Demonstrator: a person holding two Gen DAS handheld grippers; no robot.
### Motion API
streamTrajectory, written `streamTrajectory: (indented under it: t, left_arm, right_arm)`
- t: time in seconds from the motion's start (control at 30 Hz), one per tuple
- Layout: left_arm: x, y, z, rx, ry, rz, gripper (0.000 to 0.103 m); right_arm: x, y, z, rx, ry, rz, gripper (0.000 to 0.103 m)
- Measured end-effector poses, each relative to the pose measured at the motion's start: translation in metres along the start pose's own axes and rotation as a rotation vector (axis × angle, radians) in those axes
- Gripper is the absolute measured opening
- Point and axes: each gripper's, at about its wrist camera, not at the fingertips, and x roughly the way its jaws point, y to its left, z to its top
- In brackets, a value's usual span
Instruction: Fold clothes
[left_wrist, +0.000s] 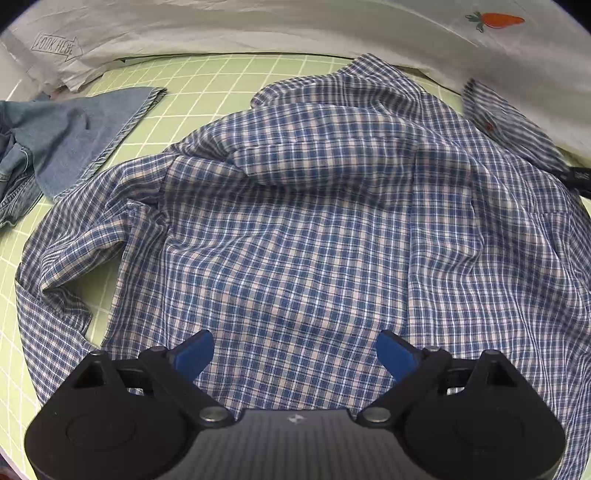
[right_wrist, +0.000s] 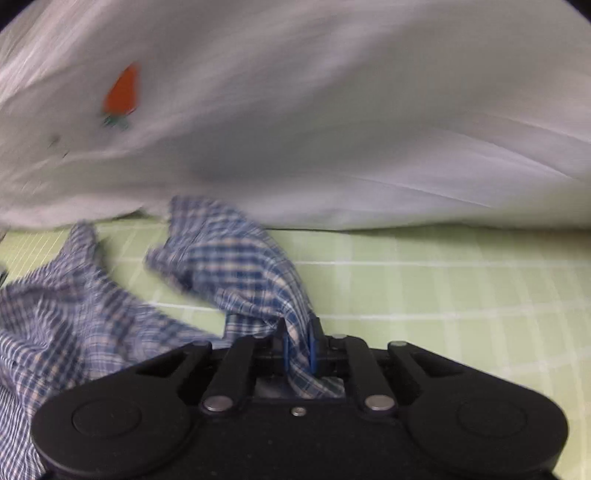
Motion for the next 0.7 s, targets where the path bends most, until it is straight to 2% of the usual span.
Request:
streamTrajectory:
  t: [0.33,0.5,0.53,0.57,0.6,0.7]
  left_arm:
    - [-0.013,-0.006,-0.009,0.014,-0.014,-0.029,0.094]
    - [-0.015,-0.013,-0.013,0.028,-0.012,-0.042,0.094]
    - [-0.017,-0.015,-0.013,0.035,-0.015,-0.045,0.094]
    - [-0.018,-0.017,-0.014,0.044,-0.017,-0.047,0.094]
    - [-0.019,-0.019,-0.014,0.055,-0.021,-0.048,0.094]
    - [-0.024,-0.025,-0.017,0.087,-0.029,-0.049,0.094]
  right_arm:
    - [-0.106,-0.129,-0.096,0.382,-0.013,-0.37,0.008]
    - [-0.157,-0.156,-0.157,0.512,0.008,-0.415,0.01]
    - [-0.162,-0.156,-0.163,0.513,0.004,-0.42,0.013]
    - [-0.167,-0.156,-0.168,0.513,-0.001,-0.425,0.026]
    - [-0.171,-0.155,-0.173,0.513,-0.006,-0.43,0.044]
    - [-0.179,-0.152,-0.174,0.523,-0.064,-0.448,0.062]
